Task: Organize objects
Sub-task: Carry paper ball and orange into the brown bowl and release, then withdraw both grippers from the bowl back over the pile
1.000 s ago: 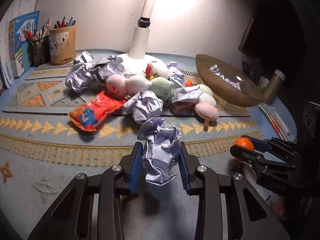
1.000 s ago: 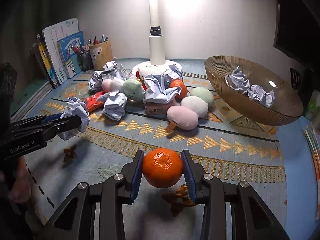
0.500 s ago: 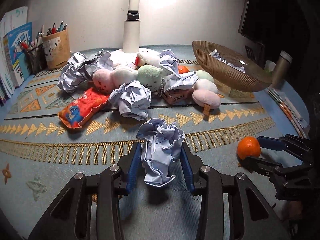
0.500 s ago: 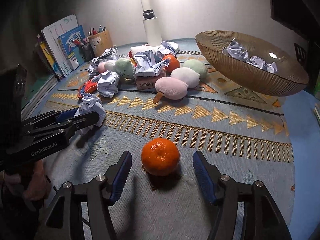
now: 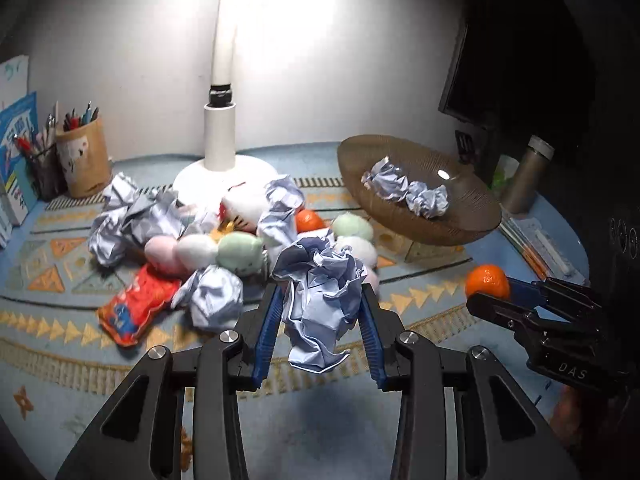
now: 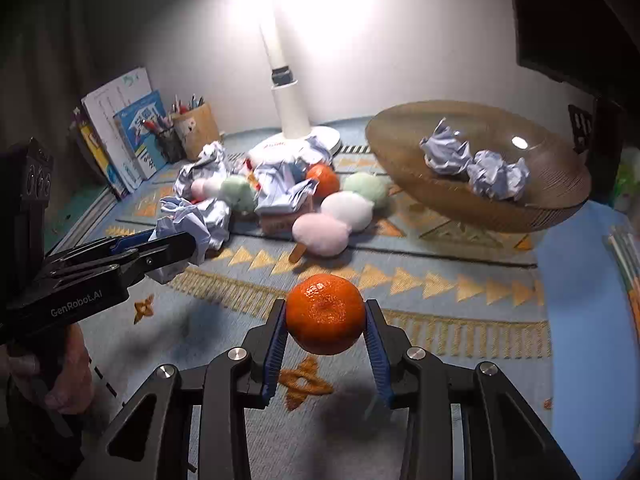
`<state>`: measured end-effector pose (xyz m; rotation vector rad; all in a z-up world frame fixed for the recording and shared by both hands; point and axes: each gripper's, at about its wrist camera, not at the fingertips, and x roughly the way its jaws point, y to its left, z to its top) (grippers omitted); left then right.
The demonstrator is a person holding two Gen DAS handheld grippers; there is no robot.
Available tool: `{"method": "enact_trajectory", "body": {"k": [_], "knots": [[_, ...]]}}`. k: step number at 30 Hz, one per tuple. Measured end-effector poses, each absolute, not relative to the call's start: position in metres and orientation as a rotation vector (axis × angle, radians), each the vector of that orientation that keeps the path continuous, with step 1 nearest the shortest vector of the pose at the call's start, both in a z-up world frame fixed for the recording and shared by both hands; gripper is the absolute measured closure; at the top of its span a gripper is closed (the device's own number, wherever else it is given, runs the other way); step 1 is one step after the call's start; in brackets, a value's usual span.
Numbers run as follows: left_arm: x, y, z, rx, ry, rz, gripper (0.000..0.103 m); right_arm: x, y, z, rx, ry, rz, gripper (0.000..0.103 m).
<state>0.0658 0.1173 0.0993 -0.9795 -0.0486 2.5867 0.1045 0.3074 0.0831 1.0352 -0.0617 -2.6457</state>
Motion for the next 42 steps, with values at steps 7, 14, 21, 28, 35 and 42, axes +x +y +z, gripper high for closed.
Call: {"method": "enact_trajectory", "body": {"k": [7,14,21,28,35,42], "knots": [[-0.008,0.190,0.129,-0.914,-0.060,2.504,0.068,0.066,0.384,0.141,0.859,-0.306,-2.947,0.066],[-0.040,0.239,0.115,-0.903,0.001,2.486,0.063,0.022,0.406,0.124,0.976,-0.407,-2.934,0.066],[-0.042,0.235,0.104,-0.918,-0.057,2.507,0.005,0.011,0.420,0.107,1.047,-0.475,-2.917,0.047],[0.011,0.177,0.119,-0.852,-0.158,2.571,0.005,0.047,0.406,0.114,0.991,-0.455,-2.894,0.044],[0.096,0.088,0.141,-0.708,-0.184,2.821,0.005,0.083,0.327,0.135,0.865,-0.301,-2.798,0.044],[0.118,0.016,0.102,-0.804,-0.199,3.021,0.005,0.093,0.253,0.111,0.800,-0.209,-2.703,0.044]]}}
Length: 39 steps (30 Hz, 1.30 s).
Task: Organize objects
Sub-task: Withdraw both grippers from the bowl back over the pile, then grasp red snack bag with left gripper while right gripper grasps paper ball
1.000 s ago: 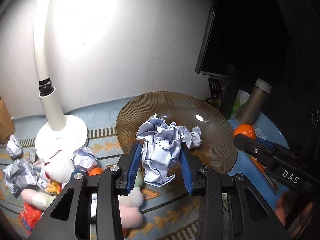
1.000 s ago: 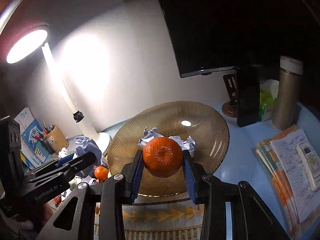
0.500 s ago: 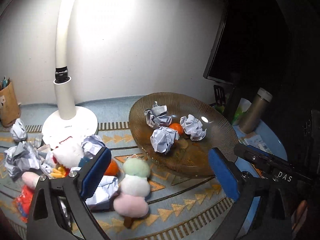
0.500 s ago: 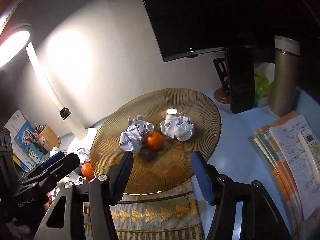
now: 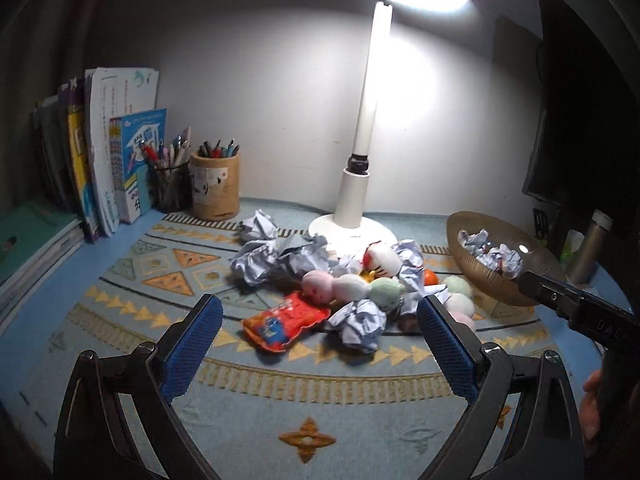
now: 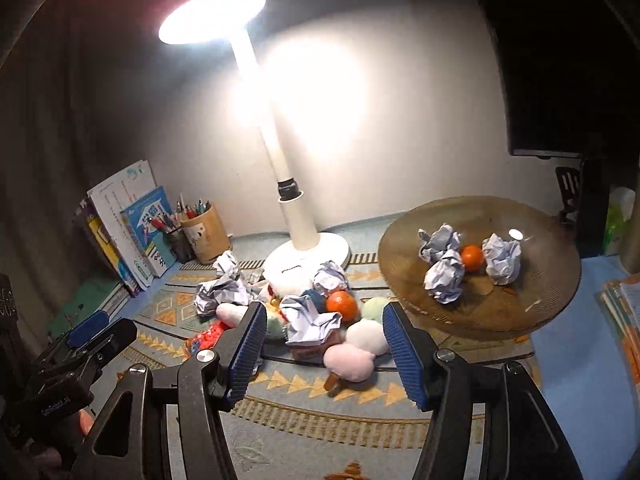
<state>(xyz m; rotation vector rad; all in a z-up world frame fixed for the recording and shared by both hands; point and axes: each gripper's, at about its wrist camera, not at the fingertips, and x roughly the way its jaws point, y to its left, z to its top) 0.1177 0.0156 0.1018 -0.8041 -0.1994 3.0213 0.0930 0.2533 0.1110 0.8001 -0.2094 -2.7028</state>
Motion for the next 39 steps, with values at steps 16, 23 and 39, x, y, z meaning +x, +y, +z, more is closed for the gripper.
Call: {"method": "enact_trajectory", "body": {"k": [16,23,39], "knots": [[0.103,-0.008,0.045,-0.979,-0.351,2.955,0.006,0.072,0.225,0.037,1.015,-0.116,-2.643,0.044],[0.084,-0.022,0.051,-1.070,-0.271,2.818,0.007,0.076,0.204,0.044,1.010,-0.096,-2.632,0.044],[-0.010,-0.026,0.024,-1.191,0.119,2.483,0.022,0.016,0.137,0.025,1.178,-0.243,-2.418,0.044]]}}
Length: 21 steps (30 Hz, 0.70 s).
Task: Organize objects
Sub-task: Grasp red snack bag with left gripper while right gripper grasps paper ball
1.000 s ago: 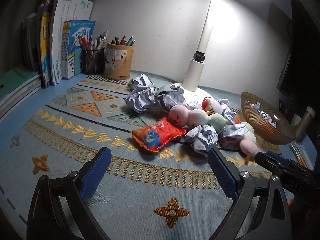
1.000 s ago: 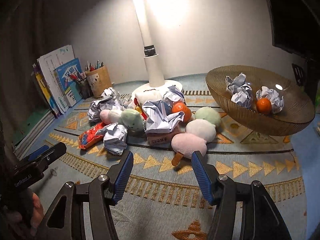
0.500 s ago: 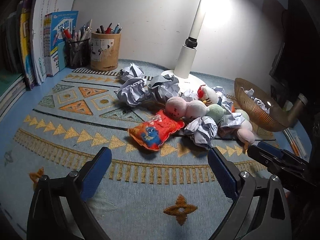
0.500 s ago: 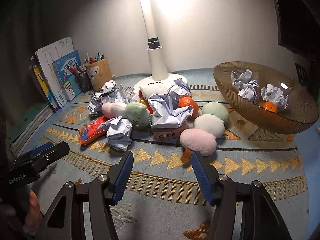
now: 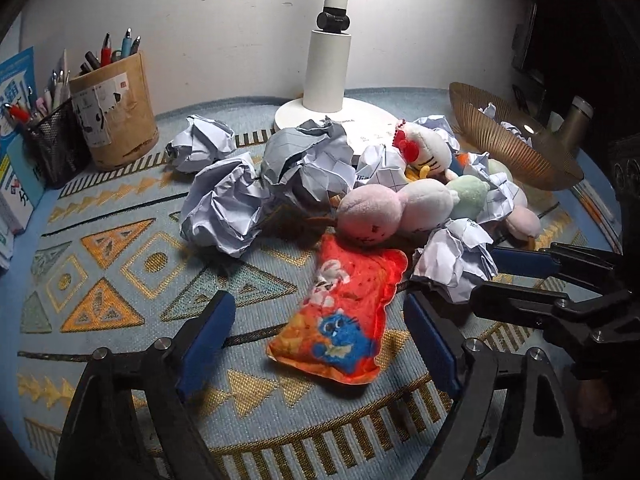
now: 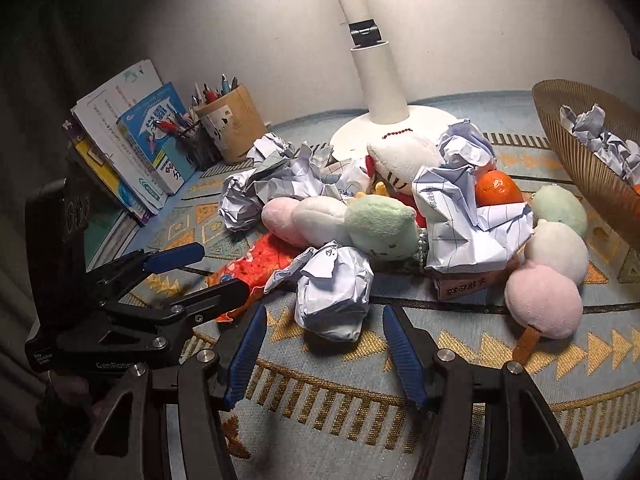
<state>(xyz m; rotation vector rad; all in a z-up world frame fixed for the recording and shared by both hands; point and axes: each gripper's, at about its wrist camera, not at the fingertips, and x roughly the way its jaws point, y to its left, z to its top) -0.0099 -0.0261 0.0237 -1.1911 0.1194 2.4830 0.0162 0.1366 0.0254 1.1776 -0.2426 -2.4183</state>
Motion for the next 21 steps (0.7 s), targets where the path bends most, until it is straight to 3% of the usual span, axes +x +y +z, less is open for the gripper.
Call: {"method": "enact_trajectory", "body": {"k": [4,7,9,14,21], "knots": [[-0.013,-0.014,0.017,-1.229,0.199,2.456,0.027,0.006,0.128,0.019,1.206,-0.233,-2.417,0.044],[-0.013,-0.009,0.016,-1.229,0.243,2.463,0.048,0.001,0.121,0.015,1.239,-0.205,-2.420,0.045],[-0.011,-0.011,0.018,-1.218,0.210,2.459,0.066,-0.001,0.120,0.013,1.248,-0.205,-2.396,0.063],[0.008,-0.014,0.025,-1.228,0.135,2.514,0.071,0.016,0.126,0.026,1.176,-0.179,-2.397,0.063],[0.064,-0.004,0.043,-1.197,-0.134,2.642,0.071,0.069,0.169,0.059,1.050,0.002,-2.470,0.063]]}}
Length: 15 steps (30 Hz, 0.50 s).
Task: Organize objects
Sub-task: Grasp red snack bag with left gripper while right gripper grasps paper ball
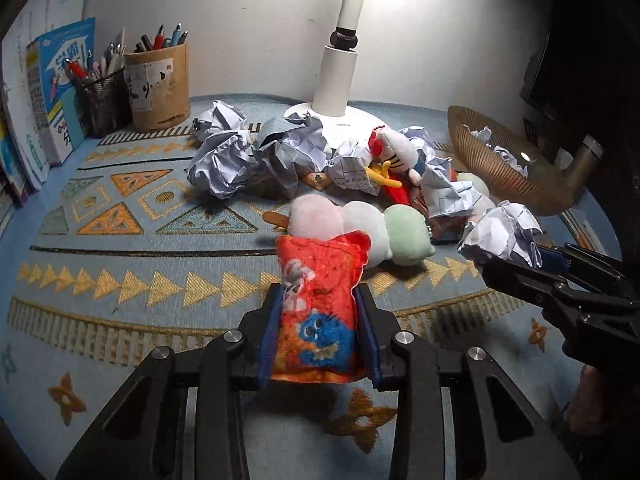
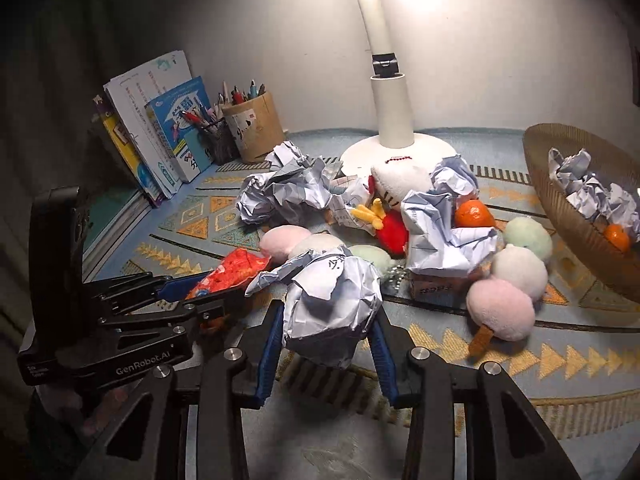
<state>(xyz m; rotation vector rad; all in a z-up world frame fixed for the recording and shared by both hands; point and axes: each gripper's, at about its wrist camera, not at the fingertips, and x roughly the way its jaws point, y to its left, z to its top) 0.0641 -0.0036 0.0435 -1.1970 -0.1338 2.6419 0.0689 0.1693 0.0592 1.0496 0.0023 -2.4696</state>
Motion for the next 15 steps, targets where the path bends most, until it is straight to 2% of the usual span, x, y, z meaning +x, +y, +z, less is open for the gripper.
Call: {"method": "enact_trajectory", "body": {"k": [3,5,8,15], "knots": [[0.083,0.008,0.043,-1.192,-0.225,2.659,0.071,0.091,0.198,0.060,1.051,0.102,-2.488,0.063],[0.089,0.020,0.039,-1.186,-0.222,2.689,0.071,0.097,0.214,0.053,1.099,0.125,-2.497,0.063],[0.092,0.034,0.036,-1.169,-0.250,2.687,0.071,0.099,0.238,0.037,1.170,0.059,-2.483,0.063],[0.094,0.053,0.034,-1.145,-0.151,2.735,0.071,0.094,0.253,0.017,1.240,0.014,-2.465,0.062]]}}
